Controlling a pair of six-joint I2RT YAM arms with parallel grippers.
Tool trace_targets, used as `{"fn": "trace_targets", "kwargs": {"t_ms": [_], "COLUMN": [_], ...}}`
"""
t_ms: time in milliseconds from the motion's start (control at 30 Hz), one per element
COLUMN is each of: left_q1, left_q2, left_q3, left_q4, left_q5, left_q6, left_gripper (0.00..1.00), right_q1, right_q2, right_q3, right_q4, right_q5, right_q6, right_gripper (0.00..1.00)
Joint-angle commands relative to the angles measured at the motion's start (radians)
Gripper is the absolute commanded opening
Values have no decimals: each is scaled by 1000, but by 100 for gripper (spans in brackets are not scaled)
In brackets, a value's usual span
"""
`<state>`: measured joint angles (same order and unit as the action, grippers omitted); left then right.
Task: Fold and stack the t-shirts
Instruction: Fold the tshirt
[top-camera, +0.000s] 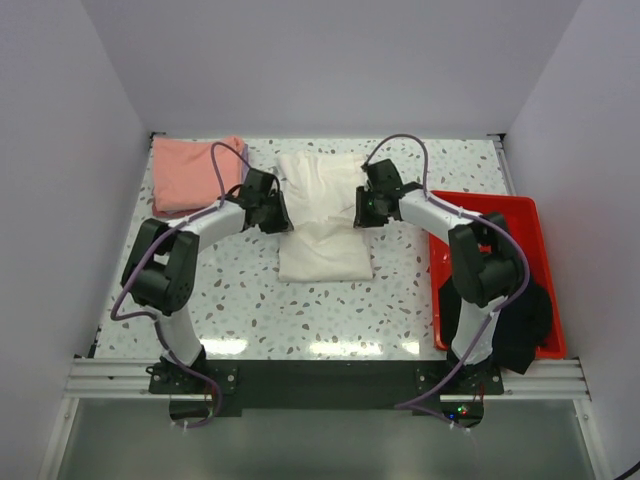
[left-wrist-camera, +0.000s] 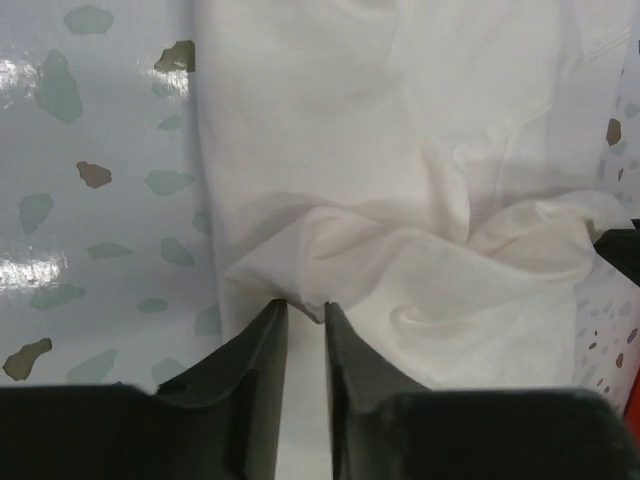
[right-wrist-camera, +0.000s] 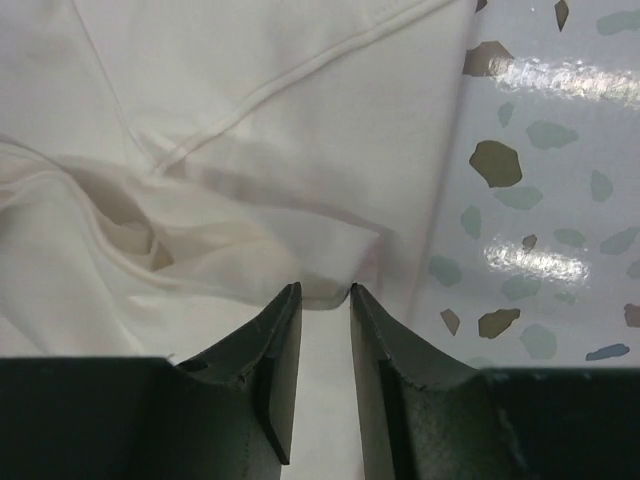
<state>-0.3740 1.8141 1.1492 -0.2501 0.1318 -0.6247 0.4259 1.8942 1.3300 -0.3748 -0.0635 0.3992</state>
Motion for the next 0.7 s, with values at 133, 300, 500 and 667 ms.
{"fn": "trace_targets", "kwargs": {"t_ms": [133, 300, 500, 667], "left_q1": [10, 10, 10, 9], "left_q2": [-36, -160, -340, -467], "left_q3": [64, -20, -189, -343], "left_q4": [32, 37, 31, 12], "left_q5": [61, 43, 19, 14], "left_q6": [43, 31, -3, -21], "left_gripper": [74, 100, 100, 100], "right_q1": [-10, -7, -4, -6], "right_q2": [-19, -118, -271, -362], "right_q3": [104, 29, -116, -247], "right_q4": [-32, -19, 11, -4], "right_q5": [13, -53, -107, -119], "right_q6": [-48, -62, -40, -19], "right_gripper": [49, 99, 99, 99]}}
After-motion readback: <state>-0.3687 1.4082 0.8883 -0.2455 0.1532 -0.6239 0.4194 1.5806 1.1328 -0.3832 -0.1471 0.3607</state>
